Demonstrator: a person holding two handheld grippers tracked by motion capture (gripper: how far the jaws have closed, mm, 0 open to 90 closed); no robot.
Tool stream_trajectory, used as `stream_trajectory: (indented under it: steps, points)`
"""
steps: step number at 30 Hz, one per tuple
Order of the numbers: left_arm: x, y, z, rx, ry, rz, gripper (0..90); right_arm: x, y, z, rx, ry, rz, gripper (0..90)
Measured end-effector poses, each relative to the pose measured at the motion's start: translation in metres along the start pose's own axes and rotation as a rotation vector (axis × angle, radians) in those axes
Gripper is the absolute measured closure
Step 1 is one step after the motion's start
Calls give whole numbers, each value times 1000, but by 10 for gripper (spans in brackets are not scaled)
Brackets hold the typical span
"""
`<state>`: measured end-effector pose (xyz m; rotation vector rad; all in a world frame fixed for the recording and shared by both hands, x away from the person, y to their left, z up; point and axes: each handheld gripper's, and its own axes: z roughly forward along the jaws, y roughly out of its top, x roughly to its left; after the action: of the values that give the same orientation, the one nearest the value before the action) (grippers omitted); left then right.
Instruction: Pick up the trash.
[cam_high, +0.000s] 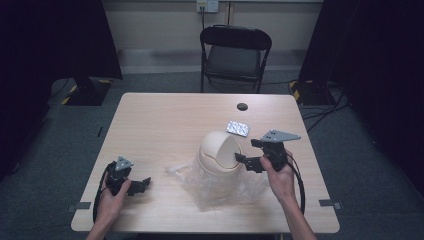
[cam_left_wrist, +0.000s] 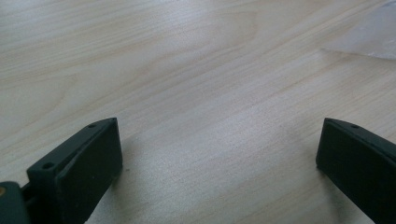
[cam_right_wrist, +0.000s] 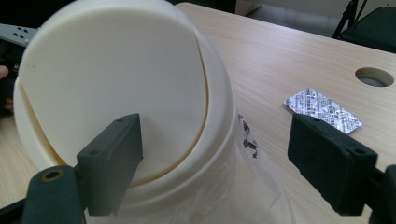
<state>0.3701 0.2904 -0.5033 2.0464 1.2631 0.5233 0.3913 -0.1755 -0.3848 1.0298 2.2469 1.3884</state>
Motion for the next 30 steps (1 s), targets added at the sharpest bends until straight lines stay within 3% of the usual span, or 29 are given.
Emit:
stream_trajectory:
  steps: [19,30]
  points:
    - [0,0,0,0,0,0,0,-6,3,34,72,11,7,162]
    - [0,0,0,0,0,0,0,-6,6,44,77,16,6,162]
